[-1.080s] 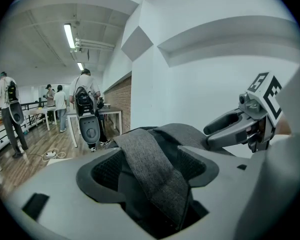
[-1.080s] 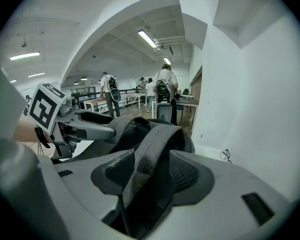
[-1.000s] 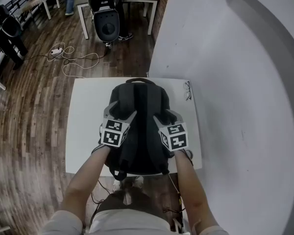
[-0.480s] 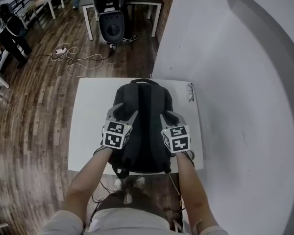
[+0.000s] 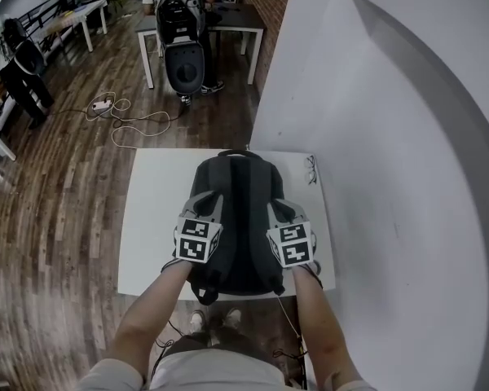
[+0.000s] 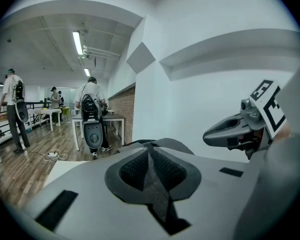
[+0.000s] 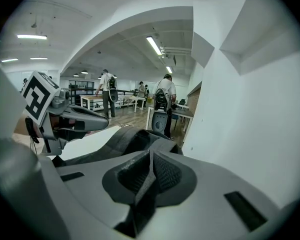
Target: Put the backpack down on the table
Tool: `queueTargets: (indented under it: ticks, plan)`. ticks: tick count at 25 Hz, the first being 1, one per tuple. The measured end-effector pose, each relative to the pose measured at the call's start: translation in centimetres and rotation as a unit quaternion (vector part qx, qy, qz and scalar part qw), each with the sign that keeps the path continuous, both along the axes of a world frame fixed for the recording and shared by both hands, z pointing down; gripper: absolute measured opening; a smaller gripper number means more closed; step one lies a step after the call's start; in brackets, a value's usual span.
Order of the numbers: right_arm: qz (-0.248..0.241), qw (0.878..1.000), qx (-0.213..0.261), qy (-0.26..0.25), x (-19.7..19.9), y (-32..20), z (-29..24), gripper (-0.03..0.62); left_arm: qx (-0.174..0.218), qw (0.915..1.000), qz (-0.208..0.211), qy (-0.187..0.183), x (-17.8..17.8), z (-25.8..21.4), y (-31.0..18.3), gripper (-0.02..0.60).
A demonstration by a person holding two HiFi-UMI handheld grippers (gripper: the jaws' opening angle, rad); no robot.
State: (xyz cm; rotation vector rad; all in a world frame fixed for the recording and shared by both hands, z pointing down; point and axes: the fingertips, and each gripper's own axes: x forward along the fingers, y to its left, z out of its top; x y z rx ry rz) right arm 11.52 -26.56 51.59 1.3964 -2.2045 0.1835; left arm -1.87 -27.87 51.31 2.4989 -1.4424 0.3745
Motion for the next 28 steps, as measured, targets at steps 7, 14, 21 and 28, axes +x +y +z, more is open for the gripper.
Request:
queueTargets:
  ticks: [7, 14, 21, 28]
  plan:
    - [-0.009, 1.0, 0.02, -0.01, -1.1, 1.5, -2.1, 0.046, 0.015, 0.9997, 0.019, 0.0, 0.3, -2.3, 2.0, 0.018]
    - [-0.018, 0.998, 0.052, -0.022, -1.7, 2.2, -5.2, 0.044, 0.041, 0.9985, 0.028, 0.023, 0.9, -5.6, 3.3, 0.017]
    - [-0.036, 0.995, 0.084, -0.048, -3.5, 3.4, -9.1, 0.044, 0.105, 0.994, 0.027, 0.018, -0.1, -9.8, 4.5, 0.017]
    - [-0.056, 0.986, 0.126, -0.088, -4.9, 6.9, -13.1, 0.044, 0.165, 0.9861, 0.017, 0.016, -1.9, -14.1, 6.5, 0.017]
